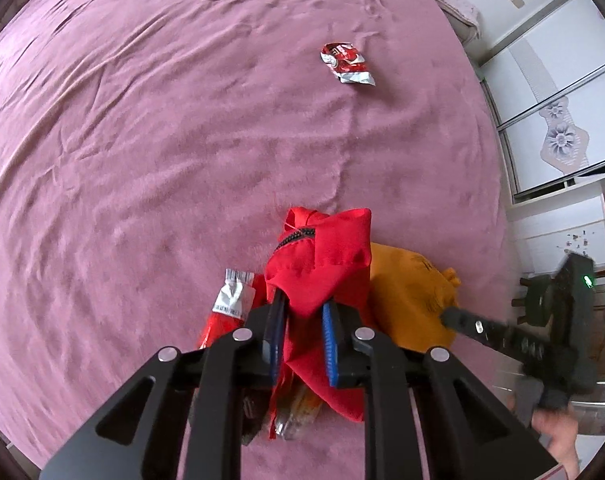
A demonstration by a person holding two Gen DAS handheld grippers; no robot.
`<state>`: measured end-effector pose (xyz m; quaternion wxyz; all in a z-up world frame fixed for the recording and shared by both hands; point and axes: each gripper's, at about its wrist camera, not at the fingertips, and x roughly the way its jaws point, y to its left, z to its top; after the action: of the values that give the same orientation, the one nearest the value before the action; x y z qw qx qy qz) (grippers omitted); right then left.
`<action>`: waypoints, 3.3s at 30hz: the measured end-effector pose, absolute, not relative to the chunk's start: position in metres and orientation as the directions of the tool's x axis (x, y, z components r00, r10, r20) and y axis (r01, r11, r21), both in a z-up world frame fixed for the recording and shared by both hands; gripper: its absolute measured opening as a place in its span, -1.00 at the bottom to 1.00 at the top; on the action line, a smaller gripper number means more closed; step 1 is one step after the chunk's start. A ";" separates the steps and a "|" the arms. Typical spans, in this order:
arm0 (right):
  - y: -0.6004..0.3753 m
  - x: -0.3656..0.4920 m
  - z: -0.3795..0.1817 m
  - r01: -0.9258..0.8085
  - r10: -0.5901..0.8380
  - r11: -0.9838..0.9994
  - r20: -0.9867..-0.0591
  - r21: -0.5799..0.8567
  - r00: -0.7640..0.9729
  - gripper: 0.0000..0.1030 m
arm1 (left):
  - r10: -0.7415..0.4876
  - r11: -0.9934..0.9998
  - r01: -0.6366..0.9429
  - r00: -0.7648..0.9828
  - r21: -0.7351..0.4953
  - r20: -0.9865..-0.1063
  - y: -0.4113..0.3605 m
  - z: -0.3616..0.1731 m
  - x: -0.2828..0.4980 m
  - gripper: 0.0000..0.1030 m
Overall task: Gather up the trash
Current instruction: 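Grasp the red cloth with the left tool while the right tool grasps the orange bag, then carry both cloths to the yellow bin and open both tools, then move both tools back toward the remaining items on the bed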
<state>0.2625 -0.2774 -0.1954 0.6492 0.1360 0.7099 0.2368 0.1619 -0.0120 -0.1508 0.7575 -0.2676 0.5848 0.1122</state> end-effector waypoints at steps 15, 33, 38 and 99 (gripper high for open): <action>-0.270 0.257 -0.182 -0.106 0.531 0.837 -0.843 0.537 -0.086 -0.36 | -0.148 0.847 -0.451 0.308 -0.282 -0.940 -0.029 -0.137 0.152 -0.76; -0.331 0.182 -0.083 -0.301 0.460 0.859 -0.882 0.413 0.103 -0.37 | -0.168 0.875 -0.356 0.411 -0.328 -0.896 -0.092 -0.058 0.090 -0.81; -0.362 0.158 -0.069 -0.333 0.424 0.870 -0.896 0.363 0.132 -0.37 | -0.178 0.896 -0.309 0.410 -0.320 -0.895 -0.120 -0.044 0.073 -0.81; -0.749 0.142 -0.111 0.199 0.143 0.958 -0.948 0.204 0.284 0.01 | -0.348 0.904 0.292 0.077 -0.313 -0.934 -0.545 -0.116 0.192 0.49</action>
<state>0.1418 -0.7490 -0.1110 0.7883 0.1431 0.5981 -0.0177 0.1916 -0.5447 -0.1155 0.7335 -0.0218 0.6433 -0.2183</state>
